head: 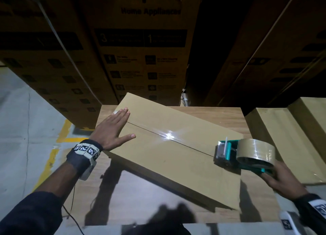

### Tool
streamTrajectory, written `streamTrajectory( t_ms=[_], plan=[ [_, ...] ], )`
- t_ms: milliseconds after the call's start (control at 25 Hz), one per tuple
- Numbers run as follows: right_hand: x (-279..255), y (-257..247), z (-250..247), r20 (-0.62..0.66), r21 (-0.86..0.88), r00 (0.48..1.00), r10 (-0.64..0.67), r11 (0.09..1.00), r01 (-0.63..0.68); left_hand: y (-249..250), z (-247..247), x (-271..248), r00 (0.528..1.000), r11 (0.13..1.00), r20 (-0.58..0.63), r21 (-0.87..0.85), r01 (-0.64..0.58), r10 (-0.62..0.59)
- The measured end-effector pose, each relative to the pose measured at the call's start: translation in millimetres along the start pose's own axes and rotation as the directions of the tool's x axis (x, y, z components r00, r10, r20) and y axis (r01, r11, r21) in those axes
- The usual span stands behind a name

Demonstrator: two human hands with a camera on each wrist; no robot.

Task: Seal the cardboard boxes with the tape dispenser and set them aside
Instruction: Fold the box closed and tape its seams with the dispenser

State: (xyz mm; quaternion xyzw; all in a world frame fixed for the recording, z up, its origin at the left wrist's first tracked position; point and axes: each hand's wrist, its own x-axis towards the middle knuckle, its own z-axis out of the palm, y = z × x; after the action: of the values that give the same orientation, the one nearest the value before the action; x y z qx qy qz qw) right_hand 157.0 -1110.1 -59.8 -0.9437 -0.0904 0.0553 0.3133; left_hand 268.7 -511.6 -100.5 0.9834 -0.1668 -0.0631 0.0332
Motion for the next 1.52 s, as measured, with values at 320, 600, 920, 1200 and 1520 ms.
streamTrajectory(
  t_ms=[320, 600, 920, 1200, 1520],
  plan=[
    [0, 38, 25, -0.048, 0.032, 0.99, 0.135, 0.991, -0.133, 30, -6, -2, 0.997, 1.0, 0.072, 0.007, -0.016, 0.016],
    [2, 65, 35, -0.054, -0.036, 0.984, 0.168, 0.985, -0.17, 159, 1, 6, 0.938, 0.955, 0.183, -0.089, -0.281, 0.294],
    [4, 57, 34, -0.043, -0.003, 0.989, 0.14, 0.99, -0.141, 294, 14, 11, 0.915, 0.922, 0.165, -0.19, -0.336, 0.368],
    [6, 31, 39, -0.056, 0.07, 0.991, 0.125, 0.99, -0.121, 339, 22, 8, 0.963, 0.952, 0.151, -0.243, -0.185, 0.225],
    [57, -69, 112, -0.058, 0.242, 0.997, 0.059, 0.969, -0.043, 210, 7, -6, 0.993, 0.984, 0.074, -0.16, -0.079, 0.092]
  ],
)
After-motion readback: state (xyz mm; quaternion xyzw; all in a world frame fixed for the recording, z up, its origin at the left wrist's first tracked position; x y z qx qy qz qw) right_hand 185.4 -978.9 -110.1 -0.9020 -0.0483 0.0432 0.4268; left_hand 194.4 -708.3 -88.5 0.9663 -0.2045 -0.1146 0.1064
